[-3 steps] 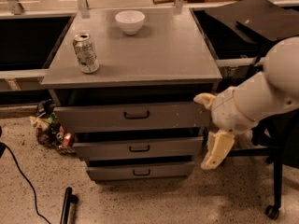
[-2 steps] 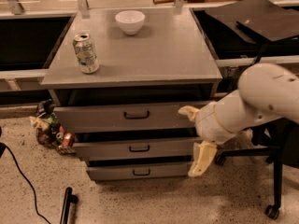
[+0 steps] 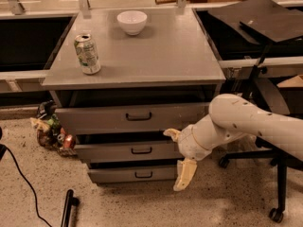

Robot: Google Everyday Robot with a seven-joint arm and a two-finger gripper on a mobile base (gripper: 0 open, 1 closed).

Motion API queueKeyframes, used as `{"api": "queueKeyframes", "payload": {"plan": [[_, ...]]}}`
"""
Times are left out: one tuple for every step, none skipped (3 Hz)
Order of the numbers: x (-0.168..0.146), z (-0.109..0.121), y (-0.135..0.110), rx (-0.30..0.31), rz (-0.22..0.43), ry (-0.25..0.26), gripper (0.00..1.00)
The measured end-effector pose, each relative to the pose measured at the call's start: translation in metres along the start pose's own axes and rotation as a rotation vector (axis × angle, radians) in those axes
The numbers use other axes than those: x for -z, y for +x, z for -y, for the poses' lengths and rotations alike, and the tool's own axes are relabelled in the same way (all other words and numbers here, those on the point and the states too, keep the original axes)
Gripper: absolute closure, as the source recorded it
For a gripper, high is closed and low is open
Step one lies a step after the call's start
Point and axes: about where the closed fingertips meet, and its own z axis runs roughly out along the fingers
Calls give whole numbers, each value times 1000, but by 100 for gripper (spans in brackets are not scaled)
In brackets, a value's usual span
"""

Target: Open middle drawer

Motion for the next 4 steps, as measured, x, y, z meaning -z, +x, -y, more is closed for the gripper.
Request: {"api": "queueKeyframes", "payload": {"plan": [[-8, 2, 5, 4, 5, -10, 0], [-39, 19, 39, 13, -24, -15, 0], [-76, 33, 78, 44, -39, -23, 0], [-103, 44, 108, 59, -50, -26, 0]]}}
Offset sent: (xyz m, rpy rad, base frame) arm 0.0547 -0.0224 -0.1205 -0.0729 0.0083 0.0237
